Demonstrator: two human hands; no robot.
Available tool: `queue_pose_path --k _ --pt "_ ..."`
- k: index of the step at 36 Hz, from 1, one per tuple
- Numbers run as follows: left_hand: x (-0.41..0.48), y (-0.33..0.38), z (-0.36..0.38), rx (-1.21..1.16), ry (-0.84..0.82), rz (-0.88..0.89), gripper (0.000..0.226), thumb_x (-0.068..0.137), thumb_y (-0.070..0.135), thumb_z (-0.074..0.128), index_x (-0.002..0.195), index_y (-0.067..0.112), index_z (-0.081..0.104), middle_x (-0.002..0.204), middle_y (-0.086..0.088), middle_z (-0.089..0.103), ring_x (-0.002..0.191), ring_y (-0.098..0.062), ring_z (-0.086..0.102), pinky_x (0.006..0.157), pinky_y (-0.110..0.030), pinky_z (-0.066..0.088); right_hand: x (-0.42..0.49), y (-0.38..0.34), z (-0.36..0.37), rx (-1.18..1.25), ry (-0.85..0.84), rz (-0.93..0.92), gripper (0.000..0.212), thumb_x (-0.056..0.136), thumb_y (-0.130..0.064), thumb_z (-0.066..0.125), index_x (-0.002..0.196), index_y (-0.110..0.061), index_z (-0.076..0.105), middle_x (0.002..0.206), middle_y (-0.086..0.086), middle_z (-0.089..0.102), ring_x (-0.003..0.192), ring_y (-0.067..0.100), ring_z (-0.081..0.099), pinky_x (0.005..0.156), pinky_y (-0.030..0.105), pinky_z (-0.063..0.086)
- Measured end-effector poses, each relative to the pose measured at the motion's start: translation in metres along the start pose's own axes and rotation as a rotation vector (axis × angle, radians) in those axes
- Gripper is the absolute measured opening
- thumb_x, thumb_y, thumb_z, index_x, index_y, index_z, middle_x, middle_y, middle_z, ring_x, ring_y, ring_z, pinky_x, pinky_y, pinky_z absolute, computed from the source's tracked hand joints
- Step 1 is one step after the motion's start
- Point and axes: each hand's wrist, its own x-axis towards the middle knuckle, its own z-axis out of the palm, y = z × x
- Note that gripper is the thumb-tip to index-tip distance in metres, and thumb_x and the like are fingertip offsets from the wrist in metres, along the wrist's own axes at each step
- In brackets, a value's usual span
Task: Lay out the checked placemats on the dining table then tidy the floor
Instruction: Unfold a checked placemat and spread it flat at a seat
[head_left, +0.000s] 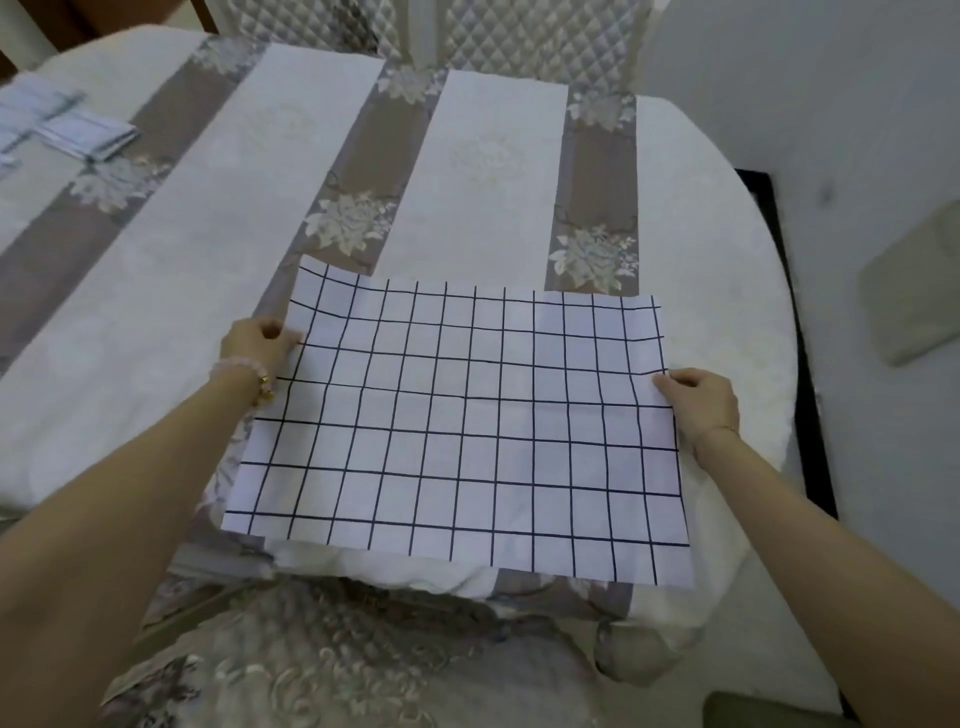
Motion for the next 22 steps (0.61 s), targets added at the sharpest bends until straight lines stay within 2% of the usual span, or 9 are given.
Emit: queue_pose_path --k 2,7,9,11,12,15,17,19,22 --pt "0.001 0.001 0.001 0.007 -0.004 -0.001 0.030 0.091 0.028 0.057 0.111 0.007 0.063 0.116 -0.020 0.062 0.088 -0.026 0.053 0.073 -0.030 0.040 0.001 -0.001 -0.001 -0.001 0.003 0.017 0.026 0.084 -0.030 0.065 0.104 -0.014 0.071 0.112 0.006 0.069 0.104 0.028 0.061 0.088 0.032 0.045" --pt "0.007 0.001 0.002 0.030 0.026 -0.021 0.028 0.090 0.028 0.058 0.105 0.005 0.064 0.111 -0.023 0.063 0.082 -0.025 0.050 0.069 -0.030 0.041 0.004 -0.004 0.001 -0.032 -0.001 0.041 0.026 0.081 -0.037 0.066 0.099 -0.018 0.071 0.108 0.005 0.070 0.099 0.028 0.062 0.083 0.032 0.045" --pt "0.009 0.004 0.002 0.042 0.031 -0.020 0.024 0.090 0.026 0.058 0.100 0.005 0.064 0.107 -0.025 0.064 0.071 -0.026 0.050 0.051 -0.024 0.046 0.004 -0.005 0.002 -0.042 -0.008 0.054 0.026 0.080 -0.039 0.066 0.098 -0.020 0.070 0.104 0.004 0.070 0.093 0.027 0.061 0.079 0.031 0.044" --pt "0.012 0.005 0.004 0.069 0.035 -0.029 0.020 0.090 0.024 0.057 0.095 0.005 0.063 0.102 -0.026 0.065 0.055 -0.022 0.045 0.025 -0.013 0.034 0.003 -0.005 0.002 -0.055 -0.019 0.060 0.026 0.080 -0.038 0.067 0.098 -0.020 0.070 0.099 0.003 0.069 0.087 0.024 0.057 0.077 0.028 0.042" --pt "0.013 0.006 0.005 0.083 0.040 -0.035 0.019 0.090 0.023 0.057 0.093 0.005 0.063 0.100 -0.026 0.065 0.052 -0.019 0.043 0.021 -0.011 0.028 0.003 -0.005 0.003 -0.062 -0.024 0.059 0.025 0.080 -0.038 0.067 0.097 -0.021 0.069 0.097 0.002 0.068 0.086 0.023 0.056 0.077 0.028 0.042" --pt "0.016 0.007 0.006 0.093 0.058 -0.047 0.021 0.091 0.023 0.055 0.097 0.004 0.063 0.095 -0.023 0.062 0.052 -0.020 0.043 0.021 -0.015 0.031 0.001 -0.003 0.005 -0.084 -0.033 0.058 0.023 0.080 -0.038 0.067 0.095 -0.021 0.068 0.091 0.000 0.064 0.085 0.022 0.055 0.077 0.029 0.042" --pt "0.017 0.006 0.007 0.077 0.066 -0.062 0.022 0.091 0.025 0.056 0.097 0.005 0.063 0.095 -0.021 0.062 0.059 -0.026 0.048 0.035 -0.026 0.040 0.000 -0.003 0.005 -0.092 -0.032 0.059 0.024 0.079 -0.040 0.067 0.094 -0.021 0.068 0.089 -0.001 0.064 0.084 0.022 0.056 0.076 0.029 0.042" --pt "0.018 0.004 0.008 0.037 0.073 -0.096 0.020 0.090 0.029 0.057 0.090 0.009 0.060 0.089 -0.020 0.061 0.055 -0.026 0.049 0.044 -0.026 0.039 0.001 -0.002 0.005 -0.102 -0.032 0.059 0.026 0.079 -0.041 0.067 0.095 -0.021 0.070 0.090 -0.001 0.066 0.084 0.023 0.057 0.074 0.029 0.041" --pt "0.021 0.001 0.009 0.005 0.078 -0.110 0.020 0.089 0.031 0.058 0.089 0.011 0.058 0.085 -0.018 0.059 0.053 -0.025 0.049 0.045 -0.025 0.039 0.002 -0.003 0.006 -0.119 -0.026 0.061 0.027 0.079 -0.044 0.067 0.093 -0.022 0.070 0.090 0.000 0.067 0.084 0.024 0.058 0.072 0.029 0.041"
